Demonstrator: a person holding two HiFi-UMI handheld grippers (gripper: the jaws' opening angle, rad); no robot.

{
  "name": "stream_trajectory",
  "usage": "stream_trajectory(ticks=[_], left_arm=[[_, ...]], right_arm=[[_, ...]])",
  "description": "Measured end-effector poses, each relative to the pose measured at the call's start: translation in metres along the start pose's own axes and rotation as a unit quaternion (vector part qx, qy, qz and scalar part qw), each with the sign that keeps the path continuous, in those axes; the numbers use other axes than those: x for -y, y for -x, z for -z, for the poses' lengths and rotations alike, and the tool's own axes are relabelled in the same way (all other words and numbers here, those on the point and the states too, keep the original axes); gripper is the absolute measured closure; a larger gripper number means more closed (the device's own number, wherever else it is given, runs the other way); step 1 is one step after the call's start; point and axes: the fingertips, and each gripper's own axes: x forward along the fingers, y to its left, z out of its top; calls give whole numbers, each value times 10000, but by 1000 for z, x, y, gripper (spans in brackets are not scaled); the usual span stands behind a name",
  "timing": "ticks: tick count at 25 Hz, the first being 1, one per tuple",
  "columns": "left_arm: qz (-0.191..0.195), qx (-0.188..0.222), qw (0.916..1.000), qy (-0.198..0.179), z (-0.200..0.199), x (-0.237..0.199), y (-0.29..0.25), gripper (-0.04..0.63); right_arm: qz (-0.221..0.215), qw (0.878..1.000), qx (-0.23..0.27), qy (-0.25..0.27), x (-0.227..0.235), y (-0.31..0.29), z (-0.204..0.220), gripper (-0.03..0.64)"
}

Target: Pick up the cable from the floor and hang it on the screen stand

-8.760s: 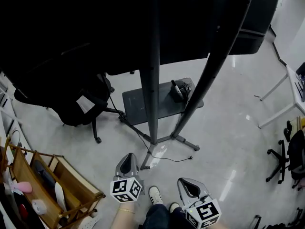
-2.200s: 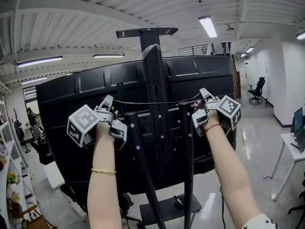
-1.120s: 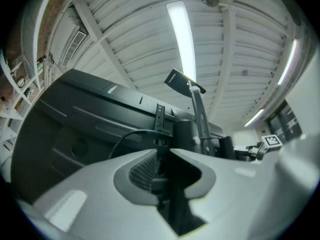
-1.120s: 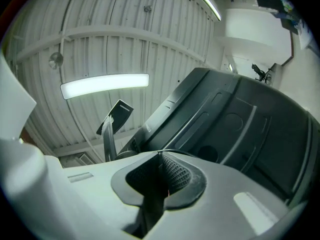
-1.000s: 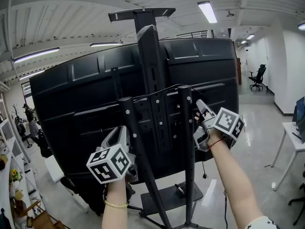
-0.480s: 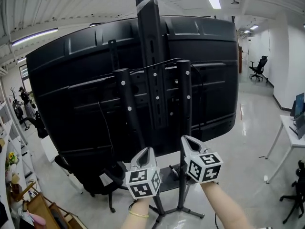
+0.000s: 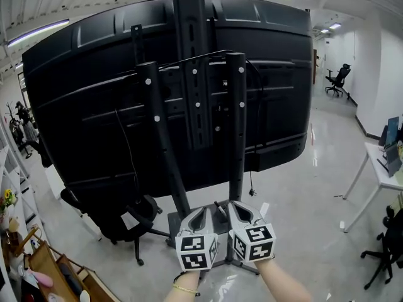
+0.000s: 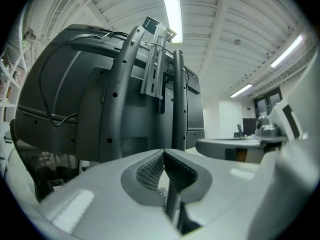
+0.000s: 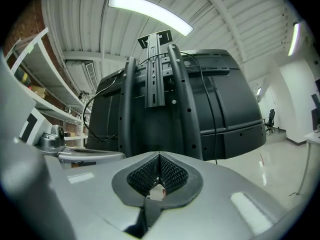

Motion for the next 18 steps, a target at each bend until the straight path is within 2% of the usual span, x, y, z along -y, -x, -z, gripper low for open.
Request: stream_trajectory(ticks=[7,18], left_arm=[[-28,13,9998,-182,-4,-1,-3,589],[0,43,9999,-120,-11,-4,-6,589]], right_arm=[[-58,9999,-15,81,-5,-6,0,620],[10,9996,106,264,-3,-6,-9,620]])
